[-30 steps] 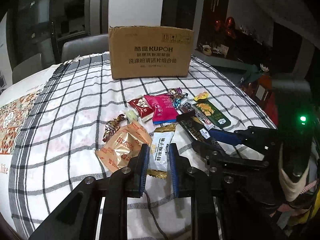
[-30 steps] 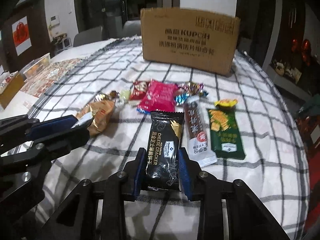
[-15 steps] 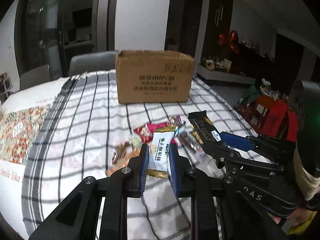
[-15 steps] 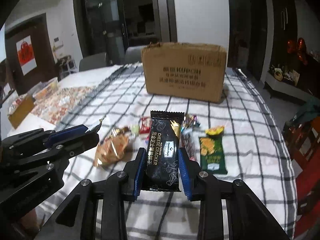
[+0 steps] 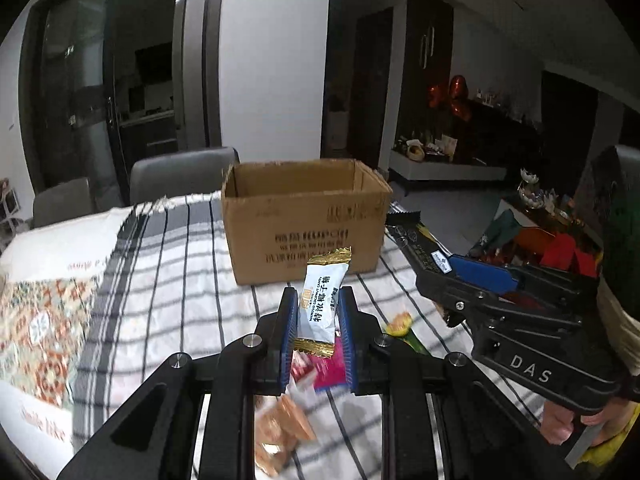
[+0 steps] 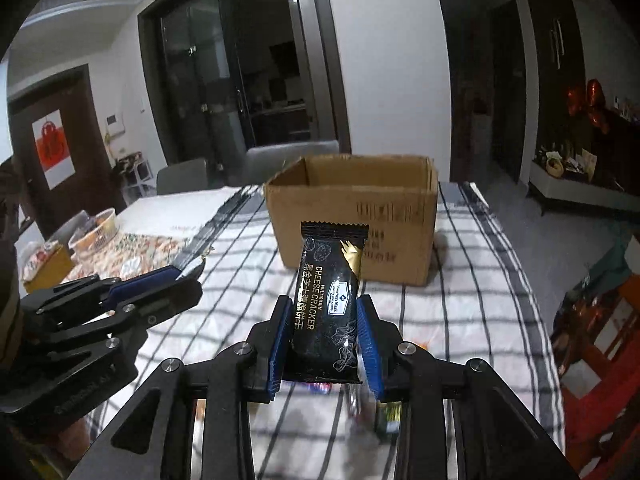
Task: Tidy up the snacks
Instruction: 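Carry both packets over the box and open both tools to drop them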
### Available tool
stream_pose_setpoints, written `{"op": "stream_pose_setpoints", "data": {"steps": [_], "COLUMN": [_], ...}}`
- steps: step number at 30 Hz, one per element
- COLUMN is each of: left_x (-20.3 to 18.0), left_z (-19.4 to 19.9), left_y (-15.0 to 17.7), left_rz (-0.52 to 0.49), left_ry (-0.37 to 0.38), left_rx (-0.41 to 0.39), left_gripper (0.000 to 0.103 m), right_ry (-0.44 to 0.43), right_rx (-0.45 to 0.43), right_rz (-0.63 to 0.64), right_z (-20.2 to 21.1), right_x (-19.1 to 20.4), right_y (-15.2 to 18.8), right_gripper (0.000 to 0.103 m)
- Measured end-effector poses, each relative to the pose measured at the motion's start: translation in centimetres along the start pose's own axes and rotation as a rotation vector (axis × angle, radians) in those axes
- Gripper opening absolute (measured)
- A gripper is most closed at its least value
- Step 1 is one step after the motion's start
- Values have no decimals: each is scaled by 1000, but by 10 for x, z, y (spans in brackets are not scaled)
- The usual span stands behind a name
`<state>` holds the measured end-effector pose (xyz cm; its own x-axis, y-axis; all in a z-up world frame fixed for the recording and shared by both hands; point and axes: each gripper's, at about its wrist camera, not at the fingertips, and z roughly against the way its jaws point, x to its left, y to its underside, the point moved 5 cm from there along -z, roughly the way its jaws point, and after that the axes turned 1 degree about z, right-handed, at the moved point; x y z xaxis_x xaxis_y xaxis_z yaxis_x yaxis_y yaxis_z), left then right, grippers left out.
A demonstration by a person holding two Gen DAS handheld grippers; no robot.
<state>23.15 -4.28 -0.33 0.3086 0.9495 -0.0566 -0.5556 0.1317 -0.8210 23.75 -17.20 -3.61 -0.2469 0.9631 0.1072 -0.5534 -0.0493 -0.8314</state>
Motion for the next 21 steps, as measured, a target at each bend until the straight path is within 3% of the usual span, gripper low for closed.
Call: {"op": "stream_pose_setpoints", "data": {"steps": [11, 21], "left_x": [9, 31], "left_z": [-34, -94], "left_y": [-71, -118], "left_rz": [-75, -92], "left_ry": [-37, -79], "left_rx": [-19, 24], "left_gripper": [21, 21], "right_ry": [-6, -8], "right_rx": [10, 69], "right_rz": [-12, -41], "right_z": [-37, -89], "right_x": [-26, -49], "right_y": [-65, -107], "right_gripper": [34, 34]}}
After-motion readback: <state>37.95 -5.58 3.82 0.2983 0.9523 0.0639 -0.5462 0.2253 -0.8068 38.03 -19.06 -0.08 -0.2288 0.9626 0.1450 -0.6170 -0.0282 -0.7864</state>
